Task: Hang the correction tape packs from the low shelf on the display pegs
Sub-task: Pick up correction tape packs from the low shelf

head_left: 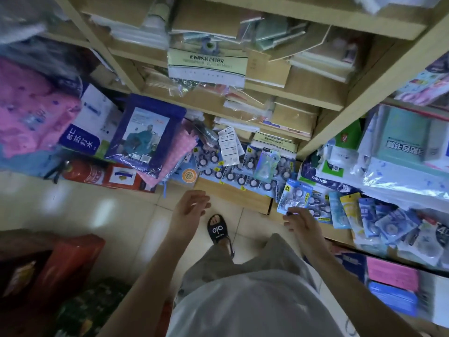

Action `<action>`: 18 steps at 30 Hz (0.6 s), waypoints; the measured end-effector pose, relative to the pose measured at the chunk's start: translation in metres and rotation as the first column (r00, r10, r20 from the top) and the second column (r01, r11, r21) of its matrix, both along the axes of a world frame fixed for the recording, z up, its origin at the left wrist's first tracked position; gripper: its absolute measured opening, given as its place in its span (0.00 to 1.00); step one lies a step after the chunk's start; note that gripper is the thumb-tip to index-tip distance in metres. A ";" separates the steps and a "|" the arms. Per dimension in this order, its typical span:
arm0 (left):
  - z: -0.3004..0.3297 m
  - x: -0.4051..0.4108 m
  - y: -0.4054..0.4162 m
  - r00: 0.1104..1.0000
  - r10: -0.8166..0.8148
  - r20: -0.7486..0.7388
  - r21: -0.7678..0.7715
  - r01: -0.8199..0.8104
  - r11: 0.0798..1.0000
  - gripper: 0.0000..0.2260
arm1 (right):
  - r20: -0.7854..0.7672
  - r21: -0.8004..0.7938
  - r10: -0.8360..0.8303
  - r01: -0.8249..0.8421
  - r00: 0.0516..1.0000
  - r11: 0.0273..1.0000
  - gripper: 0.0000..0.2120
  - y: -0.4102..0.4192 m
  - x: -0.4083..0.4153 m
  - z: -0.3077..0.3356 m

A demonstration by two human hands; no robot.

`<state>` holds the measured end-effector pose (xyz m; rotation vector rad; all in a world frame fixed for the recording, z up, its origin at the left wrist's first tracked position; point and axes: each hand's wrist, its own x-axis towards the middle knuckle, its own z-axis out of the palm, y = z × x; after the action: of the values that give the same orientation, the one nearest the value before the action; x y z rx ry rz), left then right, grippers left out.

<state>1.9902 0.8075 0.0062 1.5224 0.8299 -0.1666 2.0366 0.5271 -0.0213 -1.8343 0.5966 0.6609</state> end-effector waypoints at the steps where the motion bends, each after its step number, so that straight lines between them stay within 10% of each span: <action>1: -0.004 0.008 0.008 1.000 -0.013 -0.012 -0.001 0.013 1.000 0.09 | -0.020 -0.017 0.002 -0.003 1.000 1.000 0.03 0.006 0.005 -0.005; 12: -0.150 0.109 0.023 0.986 -0.076 -0.150 0.015 0.080 0.997 0.03 | -0.153 -0.155 0.071 -0.095 0.986 0.983 0.20 0.077 0.133 -0.167; 18: -0.265 0.165 -0.001 0.955 -0.206 -0.211 -0.005 0.210 0.978 0.20 | -0.168 -0.308 -0.002 -0.050 0.986 0.950 0.41 0.077 0.195 -0.270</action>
<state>2.1547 0.8061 -0.2590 1.6261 0.8374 -0.4846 2.2316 0.6041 -0.2916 -2.0942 0.8282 0.7762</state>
